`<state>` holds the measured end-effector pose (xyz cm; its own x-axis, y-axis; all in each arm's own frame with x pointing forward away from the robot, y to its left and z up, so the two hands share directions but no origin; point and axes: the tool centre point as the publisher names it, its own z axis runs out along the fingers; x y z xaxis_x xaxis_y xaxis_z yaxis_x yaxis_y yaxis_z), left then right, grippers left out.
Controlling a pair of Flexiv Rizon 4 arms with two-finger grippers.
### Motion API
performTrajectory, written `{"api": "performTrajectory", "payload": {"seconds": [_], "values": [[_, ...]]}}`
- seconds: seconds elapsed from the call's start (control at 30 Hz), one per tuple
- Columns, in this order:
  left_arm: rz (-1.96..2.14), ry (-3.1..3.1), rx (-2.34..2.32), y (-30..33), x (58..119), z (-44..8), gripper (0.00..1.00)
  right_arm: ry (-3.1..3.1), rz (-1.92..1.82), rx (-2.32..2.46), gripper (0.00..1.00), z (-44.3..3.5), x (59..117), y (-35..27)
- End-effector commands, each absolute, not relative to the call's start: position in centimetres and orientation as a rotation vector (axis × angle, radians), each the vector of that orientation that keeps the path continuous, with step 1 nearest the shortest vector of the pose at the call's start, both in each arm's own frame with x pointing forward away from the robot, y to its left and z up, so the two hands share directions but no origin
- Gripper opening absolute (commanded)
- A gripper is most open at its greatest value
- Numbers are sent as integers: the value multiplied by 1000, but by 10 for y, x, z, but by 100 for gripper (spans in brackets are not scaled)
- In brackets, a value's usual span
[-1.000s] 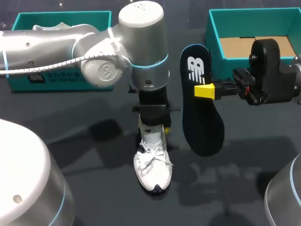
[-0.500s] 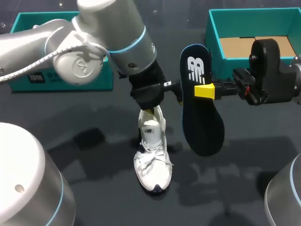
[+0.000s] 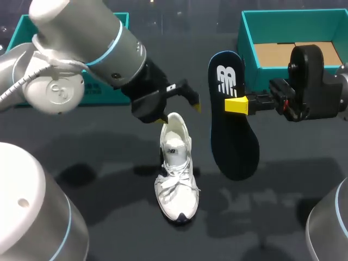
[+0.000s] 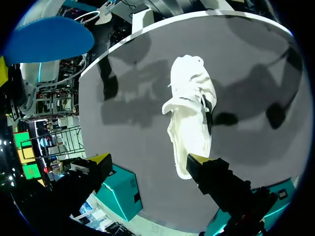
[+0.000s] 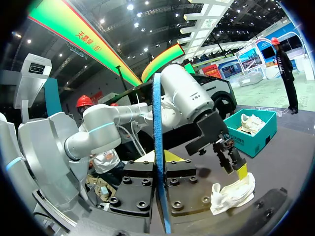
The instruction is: Take the shoe out of the shoebox, open the shoe tongue, remove and reinsert the insole, then place the shoe into the shoebox
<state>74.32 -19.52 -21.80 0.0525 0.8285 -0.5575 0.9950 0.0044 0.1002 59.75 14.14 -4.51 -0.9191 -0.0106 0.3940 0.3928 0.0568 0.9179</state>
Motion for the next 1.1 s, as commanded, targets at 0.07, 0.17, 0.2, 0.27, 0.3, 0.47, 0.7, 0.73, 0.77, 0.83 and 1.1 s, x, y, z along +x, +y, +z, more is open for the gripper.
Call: {"api": "performTrajectory", "payload": {"seconds": [0.07,0.17,0.2,0.27,0.3,0.47,0.7,0.73,0.77,0.83,1.1], "values": [[-562,1714,1740,-194,744,-217,100,-2044,-1934,-388,0,-46,598,144],[-599,1667,1703,-197,748,-211,100,-2044,-1934,-388,0,-46,598,144],[-627,1640,1685,-197,749,-208,100,-2044,-1934,-388,0,-46,598,144],[-659,1603,1657,-197,750,-199,100,-2044,-1934,-388,0,-46,598,144],[-690,1576,1645,-197,750,-194,100,-2044,-1934,-388,0,-46,598,144],[-816,1503,1583,-197,753,-170,100,-2044,-1934,-388,0,-46,598,144],[-816,1503,1583,-197,753,-170,100,-2044,-1934,-388,0,-46,598,144],[-816,1503,1583,-197,753,-170,100,-2044,-1934,-388,0,-46,598,144],[-816,1503,1583,-197,753,-170,100,-2044,-1934,-388,0,-46,598,144],[-853,1501,1552,-195,753,-170,100,-2044,-1934,-388,0,-46,598,144],[-965,1421,1392,-196,761,-146,100,-2044,-1934,-388,0,-46,598,144]]}}
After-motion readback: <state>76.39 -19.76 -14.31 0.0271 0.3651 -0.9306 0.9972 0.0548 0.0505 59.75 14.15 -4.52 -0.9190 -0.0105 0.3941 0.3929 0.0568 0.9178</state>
